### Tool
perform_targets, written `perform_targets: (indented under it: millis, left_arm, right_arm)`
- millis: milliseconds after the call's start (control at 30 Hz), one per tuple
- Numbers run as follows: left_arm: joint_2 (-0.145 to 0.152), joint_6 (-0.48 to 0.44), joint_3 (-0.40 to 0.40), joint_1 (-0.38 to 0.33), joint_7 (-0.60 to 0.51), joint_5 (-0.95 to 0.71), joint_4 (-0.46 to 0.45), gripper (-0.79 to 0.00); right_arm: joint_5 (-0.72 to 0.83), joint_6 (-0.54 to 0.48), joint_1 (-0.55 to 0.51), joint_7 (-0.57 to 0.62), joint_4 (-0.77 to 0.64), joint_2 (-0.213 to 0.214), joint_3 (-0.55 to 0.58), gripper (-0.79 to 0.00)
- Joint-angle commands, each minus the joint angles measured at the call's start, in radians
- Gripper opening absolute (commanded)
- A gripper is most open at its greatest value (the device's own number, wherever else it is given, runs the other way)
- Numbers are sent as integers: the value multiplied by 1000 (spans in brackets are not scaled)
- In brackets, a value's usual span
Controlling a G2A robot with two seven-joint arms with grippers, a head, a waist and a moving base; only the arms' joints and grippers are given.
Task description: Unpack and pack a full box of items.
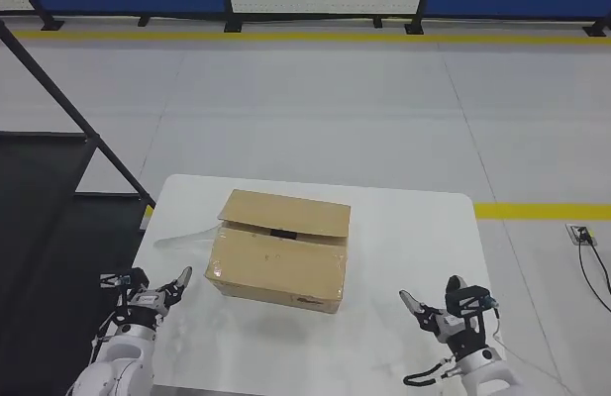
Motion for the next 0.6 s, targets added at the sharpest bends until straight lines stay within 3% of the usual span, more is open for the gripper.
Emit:
perform_targets:
  millis: [0, 233, 567]
  left_arm:
    - [-2, -5, 24, -29, 11, 17, 25, 0]
    - [-8, -50, 85, -87, 37, 69, 89, 0]
    - [-10, -82, 95, -82, 58, 88, 89, 0]
  right_arm:
    - [14, -28, 23, 16, 9, -1, -14, 0]
    - [149, -171, 98, 105, 57, 0, -25, 0]
    - [170, -168, 111, 135, 63, 0, -24, 0]
